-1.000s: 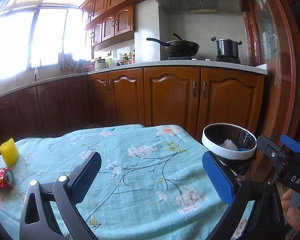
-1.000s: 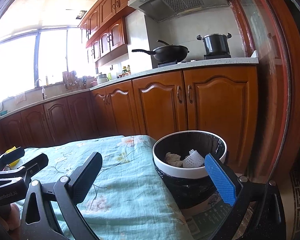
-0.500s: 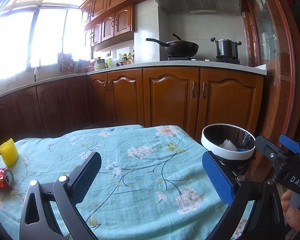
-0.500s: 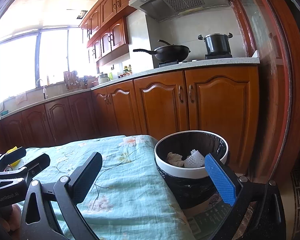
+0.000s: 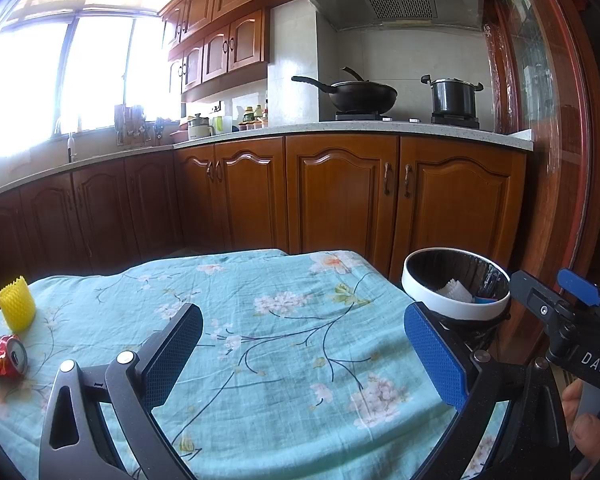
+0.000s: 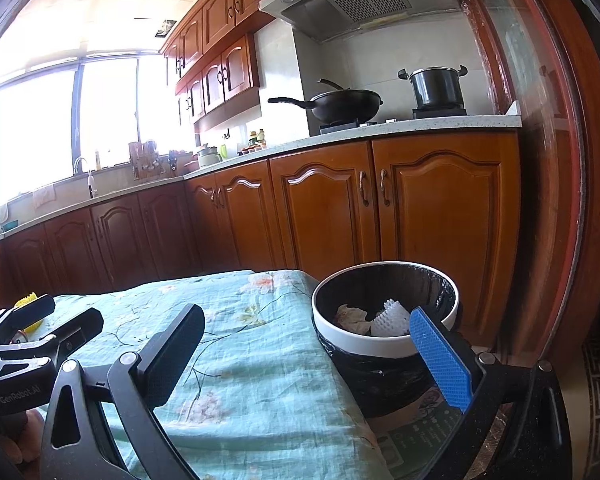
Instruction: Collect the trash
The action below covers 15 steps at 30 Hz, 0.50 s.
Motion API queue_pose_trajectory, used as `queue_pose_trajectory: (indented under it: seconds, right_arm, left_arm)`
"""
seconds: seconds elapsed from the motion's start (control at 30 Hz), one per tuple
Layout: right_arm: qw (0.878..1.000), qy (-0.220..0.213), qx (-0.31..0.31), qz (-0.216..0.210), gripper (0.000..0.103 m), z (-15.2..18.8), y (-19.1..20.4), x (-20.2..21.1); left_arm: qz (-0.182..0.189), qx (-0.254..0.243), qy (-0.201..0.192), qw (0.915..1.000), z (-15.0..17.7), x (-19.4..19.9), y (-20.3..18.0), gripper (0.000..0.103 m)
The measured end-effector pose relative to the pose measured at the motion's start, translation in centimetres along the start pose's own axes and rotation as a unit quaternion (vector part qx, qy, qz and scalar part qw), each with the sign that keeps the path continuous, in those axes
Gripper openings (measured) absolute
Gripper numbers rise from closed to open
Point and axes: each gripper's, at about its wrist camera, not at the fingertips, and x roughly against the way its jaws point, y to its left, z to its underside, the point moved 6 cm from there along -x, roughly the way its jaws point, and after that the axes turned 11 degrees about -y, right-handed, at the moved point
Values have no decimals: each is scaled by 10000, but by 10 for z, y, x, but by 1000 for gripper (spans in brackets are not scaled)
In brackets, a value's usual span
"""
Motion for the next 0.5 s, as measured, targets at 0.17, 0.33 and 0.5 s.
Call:
queue_pose_trajectory:
  seconds: [0.17, 0.33, 0.5]
  right_arm:
    - [10000, 1, -11, -16, 103, 0, 2, 1]
    - [10000, 14, -20, -28, 103, 0, 3, 0]
    - [9999, 90, -87, -76, 103, 0, 6, -2]
  left_arm:
    - [-5, 6, 5, 10000, 0, 0, 0, 102]
    - [-1, 5, 17, 10000, 0, -1, 0, 102]
    - [10, 51, 40, 10000, 0, -2, 4, 102]
